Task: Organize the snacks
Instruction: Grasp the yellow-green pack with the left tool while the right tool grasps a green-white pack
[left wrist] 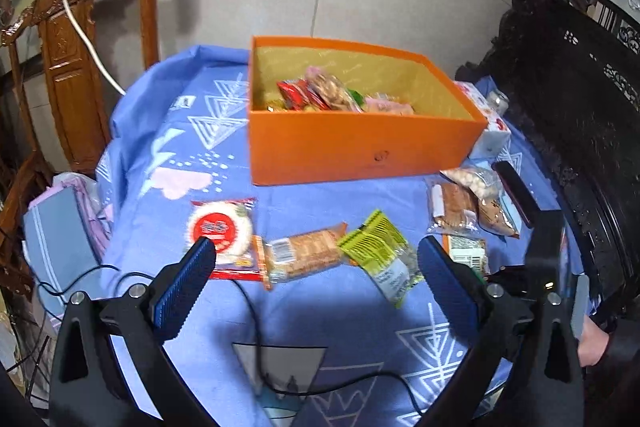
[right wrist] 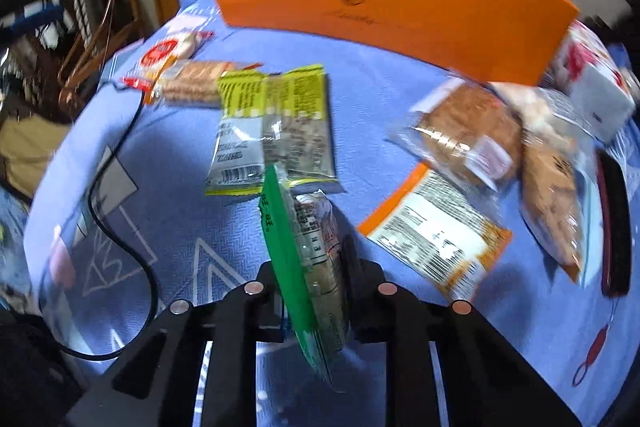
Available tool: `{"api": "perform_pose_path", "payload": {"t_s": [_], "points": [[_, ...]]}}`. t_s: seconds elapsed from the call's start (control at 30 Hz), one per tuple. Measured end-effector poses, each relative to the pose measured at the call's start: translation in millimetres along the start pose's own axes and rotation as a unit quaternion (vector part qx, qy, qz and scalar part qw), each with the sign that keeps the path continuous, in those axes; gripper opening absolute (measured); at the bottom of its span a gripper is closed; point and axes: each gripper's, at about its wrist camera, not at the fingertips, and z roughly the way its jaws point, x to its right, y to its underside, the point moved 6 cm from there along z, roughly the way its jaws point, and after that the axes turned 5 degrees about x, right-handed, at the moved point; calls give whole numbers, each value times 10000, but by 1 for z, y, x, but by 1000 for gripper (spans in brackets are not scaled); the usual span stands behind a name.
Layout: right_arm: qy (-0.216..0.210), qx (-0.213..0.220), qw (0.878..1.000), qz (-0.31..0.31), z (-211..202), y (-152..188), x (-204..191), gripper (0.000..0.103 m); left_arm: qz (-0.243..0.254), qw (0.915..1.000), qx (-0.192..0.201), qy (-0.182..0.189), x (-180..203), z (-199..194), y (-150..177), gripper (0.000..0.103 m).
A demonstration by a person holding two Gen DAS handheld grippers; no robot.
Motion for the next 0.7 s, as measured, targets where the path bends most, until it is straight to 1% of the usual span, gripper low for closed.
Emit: {"api": "perform_pose_path", "payload": {"t_s": [0.1, 0.2, 0.33, 0.4, 0.5, 0.6, 0.7], "points": [[-62, 99, 9997, 226, -16, 4, 6, 21, 231, 9996, -76, 135, 17, 18, 7, 99], [-135, 188, 9989, 418, -30, 6, 9, 21, 731, 9971, -99, 163, 36, 39, 16, 99], [-250, 158, 9975, 635, -37, 11, 14, 21, 1366, 9895, -206, 435, 64, 68, 29, 99], [-212, 127, 9978, 620, -39, 13, 16, 21, 1500, 9867, -370, 514, 75, 82, 34, 99], [-182, 149, 9972, 705, -44, 16, 22, 21, 1437, 9857, -650, 596, 87, 101, 45, 99], [-144, 175, 9966, 787, -49, 18, 29, 21, 1188, 9869, -946, 541, 91, 121, 56, 99], [-96, 176, 9966, 796, -50, 17, 32, 21, 887, 9862, -1326, 444, 90, 144, 66, 99]]}}
